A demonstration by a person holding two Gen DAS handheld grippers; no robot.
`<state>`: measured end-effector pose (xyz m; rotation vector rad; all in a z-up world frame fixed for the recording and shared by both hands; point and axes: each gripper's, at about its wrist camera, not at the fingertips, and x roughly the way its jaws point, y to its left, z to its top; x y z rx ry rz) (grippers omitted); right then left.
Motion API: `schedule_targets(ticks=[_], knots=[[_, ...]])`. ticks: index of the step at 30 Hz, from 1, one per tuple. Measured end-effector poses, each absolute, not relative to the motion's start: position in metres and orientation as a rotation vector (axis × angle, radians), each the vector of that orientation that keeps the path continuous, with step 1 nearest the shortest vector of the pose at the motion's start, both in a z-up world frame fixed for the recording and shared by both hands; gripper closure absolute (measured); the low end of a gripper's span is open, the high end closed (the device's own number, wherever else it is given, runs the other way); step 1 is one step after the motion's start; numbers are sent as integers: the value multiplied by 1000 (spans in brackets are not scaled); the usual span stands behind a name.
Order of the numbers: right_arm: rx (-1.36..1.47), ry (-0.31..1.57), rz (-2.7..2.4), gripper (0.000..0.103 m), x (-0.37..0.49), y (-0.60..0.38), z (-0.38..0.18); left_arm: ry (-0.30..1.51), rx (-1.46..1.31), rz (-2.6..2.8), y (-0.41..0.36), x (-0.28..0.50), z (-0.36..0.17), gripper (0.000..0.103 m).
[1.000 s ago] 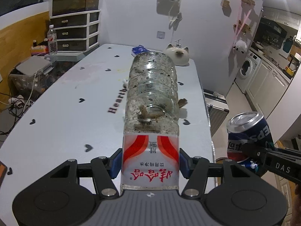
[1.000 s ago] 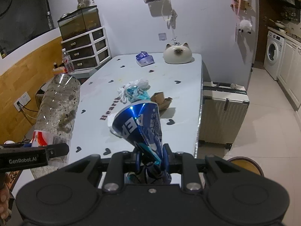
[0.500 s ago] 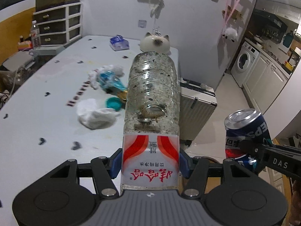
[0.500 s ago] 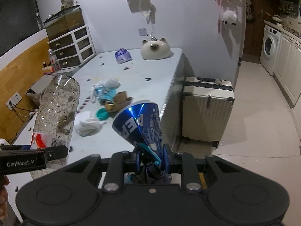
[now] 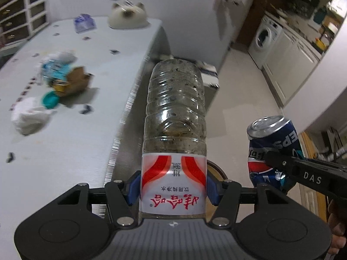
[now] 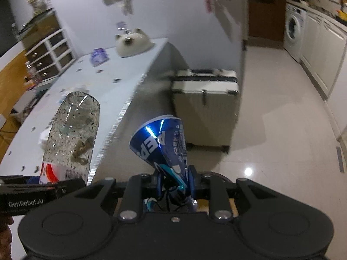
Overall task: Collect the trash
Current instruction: 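Carry the clear bottle with the left tool while the right tool carries the Pepsi can over the bin, then open the left tool over the bin while the right tool releases the can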
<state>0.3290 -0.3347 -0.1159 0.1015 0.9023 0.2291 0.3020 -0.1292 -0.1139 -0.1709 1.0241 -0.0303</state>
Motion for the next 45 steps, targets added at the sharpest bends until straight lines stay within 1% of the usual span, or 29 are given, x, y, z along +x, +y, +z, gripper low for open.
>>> schedule_targets(ticks=[8, 18, 23, 27, 28, 29, 31, 32, 42, 45], knots=[[174, 1014, 117, 79, 344, -395, -169, 1208, -173, -129, -183, 348, -178, 43], [271, 1194, 59, 79, 371, -426, -260, 1538, -154, -195, -218, 400, -299, 43], [301, 1262, 49, 79, 383, -427, -305, 1645, -107, -181, -226, 424, -358, 42], [319, 1295, 44, 79, 390, -426, -334, 1659, -99, -170, -226, 446, -393, 41], [326, 1304, 41, 79, 394, -425, -340, 1659, -85, -170, -227, 451, -400, 36], [332, 1314, 37, 79, 396, -424, -347, 1662, -70, -168, -229, 452, -405, 31], [342, 1323, 36, 79, 400, -424, -357, 1660, -23, -157, -230, 453, -411, 15], [348, 1327, 37, 79, 402, -423, -362, 1656, -1, -152, -230, 453, -413, 13], [367, 1383, 65, 78, 417, -413, -399, 1652, 10, -107, -208, 445, -420, 12], [399, 1386, 95, 71, 418, -410, -405, 1651, 2, -91, -203, 439, -419, 12]])
